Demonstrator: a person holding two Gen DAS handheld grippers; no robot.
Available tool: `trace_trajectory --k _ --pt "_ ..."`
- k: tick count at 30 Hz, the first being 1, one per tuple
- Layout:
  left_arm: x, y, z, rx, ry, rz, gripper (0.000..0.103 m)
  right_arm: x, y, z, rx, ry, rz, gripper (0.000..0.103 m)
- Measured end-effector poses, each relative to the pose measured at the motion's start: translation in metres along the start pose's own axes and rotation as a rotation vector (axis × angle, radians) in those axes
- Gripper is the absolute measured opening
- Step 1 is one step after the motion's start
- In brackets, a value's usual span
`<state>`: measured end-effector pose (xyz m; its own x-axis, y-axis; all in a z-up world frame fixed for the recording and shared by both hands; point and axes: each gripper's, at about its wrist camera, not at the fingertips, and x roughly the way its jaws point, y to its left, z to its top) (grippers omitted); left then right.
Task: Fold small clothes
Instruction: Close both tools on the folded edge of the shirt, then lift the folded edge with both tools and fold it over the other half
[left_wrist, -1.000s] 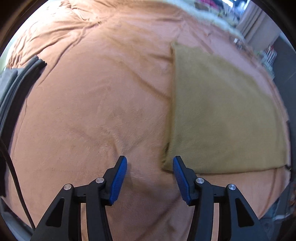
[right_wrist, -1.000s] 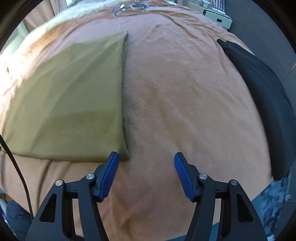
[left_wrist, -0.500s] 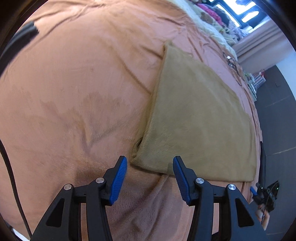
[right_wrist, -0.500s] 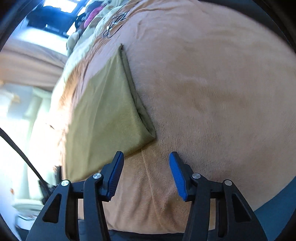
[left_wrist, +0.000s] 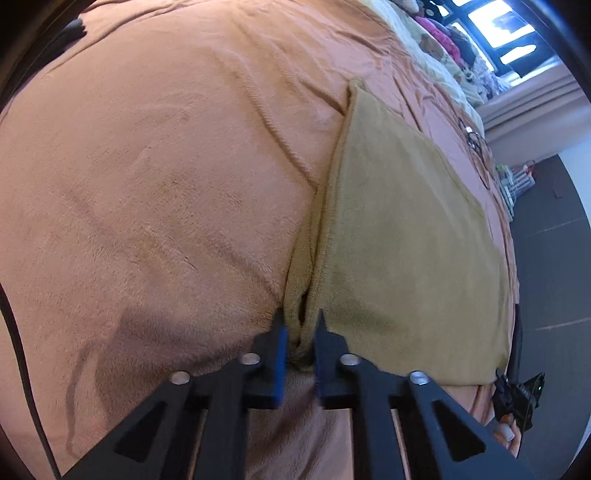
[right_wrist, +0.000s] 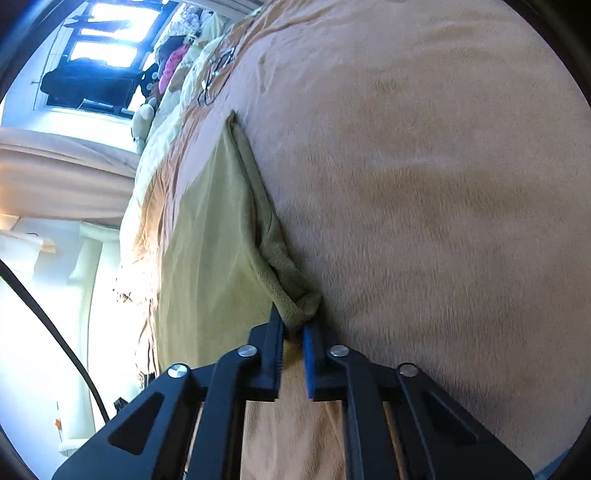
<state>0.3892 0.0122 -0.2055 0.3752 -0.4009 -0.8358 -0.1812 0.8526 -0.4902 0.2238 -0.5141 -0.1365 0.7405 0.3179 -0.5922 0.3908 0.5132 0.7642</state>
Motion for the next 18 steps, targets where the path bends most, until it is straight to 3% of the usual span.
trace_trajectory --k 3,13,15,18 --pt "-0.012 -0.002 -0.005 0.008 -0.028 -0.005 0.007 -0.010 0.008 -0.007 -0.045 -0.030 -0.026 0.002" --pt "-0.051 -0.002 -0.037 -0.020 -0.057 -0.120 0.006 -0.042 0.027 -0.021 -0.109 -0.082 -0.047 0.001" --pt "-0.053 0.001 -0.045 -0.032 -0.058 -0.142 0.006 -0.046 0.030 -0.024 -0.144 -0.074 -0.072 0.002" --pt "-0.049 0.006 -0.054 -0.042 -0.054 -0.169 0.006 -0.045 0.036 -0.032 -0.182 -0.035 -0.197 0.006"
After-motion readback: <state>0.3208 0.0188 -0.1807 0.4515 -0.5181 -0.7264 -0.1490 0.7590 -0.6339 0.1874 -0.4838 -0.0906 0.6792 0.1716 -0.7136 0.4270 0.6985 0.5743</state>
